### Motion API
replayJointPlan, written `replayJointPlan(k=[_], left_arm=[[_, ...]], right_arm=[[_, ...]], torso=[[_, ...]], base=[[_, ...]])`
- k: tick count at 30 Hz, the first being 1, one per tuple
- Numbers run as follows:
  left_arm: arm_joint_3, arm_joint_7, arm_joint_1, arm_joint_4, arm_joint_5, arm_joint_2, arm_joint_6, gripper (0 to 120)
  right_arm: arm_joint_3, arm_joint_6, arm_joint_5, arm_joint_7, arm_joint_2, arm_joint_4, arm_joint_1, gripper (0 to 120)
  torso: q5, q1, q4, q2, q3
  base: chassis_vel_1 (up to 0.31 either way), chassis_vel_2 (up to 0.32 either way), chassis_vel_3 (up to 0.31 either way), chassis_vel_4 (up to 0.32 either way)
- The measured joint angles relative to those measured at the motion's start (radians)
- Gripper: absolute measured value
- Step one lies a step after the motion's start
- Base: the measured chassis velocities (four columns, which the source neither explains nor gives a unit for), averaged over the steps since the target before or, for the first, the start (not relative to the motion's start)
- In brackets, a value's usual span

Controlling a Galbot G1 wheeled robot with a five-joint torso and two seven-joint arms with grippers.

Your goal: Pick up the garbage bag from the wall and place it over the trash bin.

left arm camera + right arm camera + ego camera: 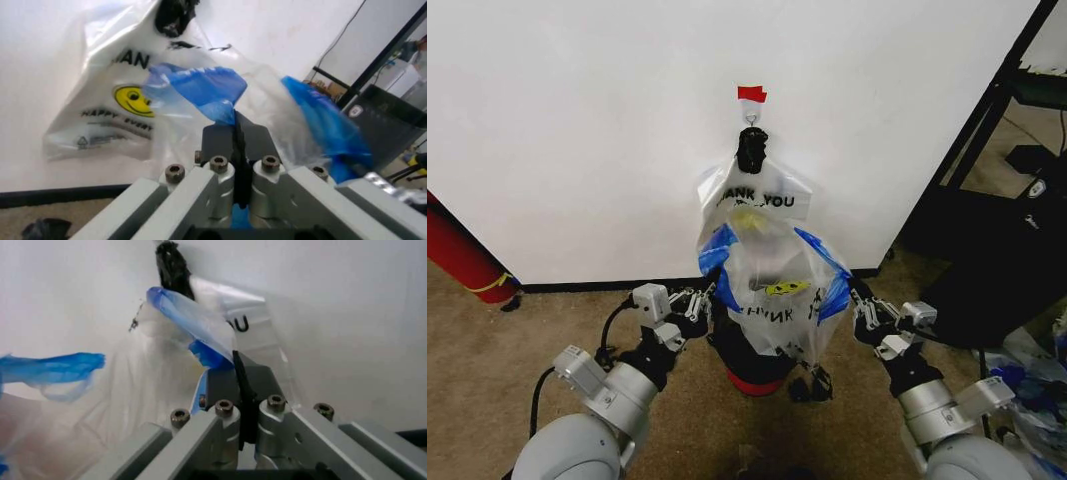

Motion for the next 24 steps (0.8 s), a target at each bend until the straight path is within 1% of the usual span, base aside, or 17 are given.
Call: replayJointPlan(k=[6, 9, 13, 17, 19, 24], left_arm=[[0.028, -0.015, -0.014, 0.039, -0.014, -0.029, 0.008, 0], [0.029, -0.022, 0.012, 0.045, -0.032, -0.034, 0.015, 0], [0.034, -0.021, 0.039, 0.066, -0.026, -0.042, 0.013, 0], [0.065, -0.027, 0.032, 0.139, -0.019, -0.079, 0.01, 0], [0.069, -0.031, 0.026, 0.151, -0.019, -0.086, 0.01, 0], [0.092, -0.051, -0.005, 0.228, -0.045, -0.117, 0.026, 0]], right_arm=[[-0.07, 0.001, -0.003, 0.011, 0.048, -0.087, 0.028, 0], [-0.089, -0.003, 0.003, 0.024, 0.053, -0.119, 0.02, 0], [-0.101, -0.007, 0.004, 0.032, 0.052, -0.149, 0.009, 0], [-0.105, -0.024, 0.004, 0.06, 0.051, -0.172, 0.019, 0], [-0.105, -0.031, 0.008, 0.066, 0.051, -0.174, 0.02, 0], [-0.104, -0.062, 0.046, 0.094, 0.064, -0.218, 0.041, 0]], torso=[[0.0, 0.0, 0.0, 0.0, 0.0], [0.0001, 0.0, -0.0001, 0.0, 0.0], [0.0001, 0.0, -0.0001, 0.0, 0.0], [0.0001, 0.0, 0.0, 0.0, 0.0], [0.0, 0.0, 0.0, 0.0, 0.0], [0.0, 0.0, -0.0001, 0.0, 0.0]], base=[[0.0, 0.0, 0.0, 0.0], [0.0, 0.0, 0.0, 0.0], [0.0, 0.0, 0.0, 0.0], [0.0, 0.0, 0.0, 0.0], [0.0, 0.0, 0.0, 0.0], [0.0, 0.0, 0.0, 0.0]])
